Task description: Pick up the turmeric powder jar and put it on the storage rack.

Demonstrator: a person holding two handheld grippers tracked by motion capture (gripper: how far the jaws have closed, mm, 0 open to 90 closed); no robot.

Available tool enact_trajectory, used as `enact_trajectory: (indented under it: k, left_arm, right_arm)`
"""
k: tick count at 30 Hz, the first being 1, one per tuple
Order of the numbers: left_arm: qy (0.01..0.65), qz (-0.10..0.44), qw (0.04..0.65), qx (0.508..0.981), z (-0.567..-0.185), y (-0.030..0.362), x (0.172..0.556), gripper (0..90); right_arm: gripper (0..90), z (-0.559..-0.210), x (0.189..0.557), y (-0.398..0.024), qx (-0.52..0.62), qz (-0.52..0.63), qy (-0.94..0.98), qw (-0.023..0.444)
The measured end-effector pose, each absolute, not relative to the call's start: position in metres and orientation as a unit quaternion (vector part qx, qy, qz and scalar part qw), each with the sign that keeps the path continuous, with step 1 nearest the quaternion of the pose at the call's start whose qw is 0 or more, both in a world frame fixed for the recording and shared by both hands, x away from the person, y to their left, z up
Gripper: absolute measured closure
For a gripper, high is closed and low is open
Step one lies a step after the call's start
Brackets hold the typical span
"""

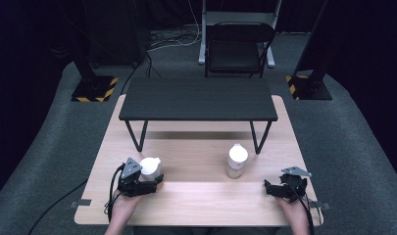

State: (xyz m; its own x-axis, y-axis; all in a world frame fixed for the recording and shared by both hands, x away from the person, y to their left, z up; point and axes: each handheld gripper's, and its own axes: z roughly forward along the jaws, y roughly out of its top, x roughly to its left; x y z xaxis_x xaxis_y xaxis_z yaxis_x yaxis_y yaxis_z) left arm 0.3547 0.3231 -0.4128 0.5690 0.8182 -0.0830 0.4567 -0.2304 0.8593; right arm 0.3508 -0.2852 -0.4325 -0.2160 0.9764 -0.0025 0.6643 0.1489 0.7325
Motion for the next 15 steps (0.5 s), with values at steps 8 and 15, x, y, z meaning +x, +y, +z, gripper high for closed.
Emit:
enact_trajectory:
  k: [8, 15]
  left_arm:
    - [0.426, 0.204, 0.458, 0.753, -0.4171, 0.3175, 0.357, 23.8]
    - [0.425, 0.214, 0.454, 0.753, -0.4175, 0.3156, 0.3559, 28.6]
  right_arm:
    - [1.6, -0.4325, 0.3508, -0.2852, 0.574, 0.311, 0.715, 0.251]
    - [1.5, -0.4325, 0.3508, -0.2852, 0.574, 0.311, 0.715, 0.251]
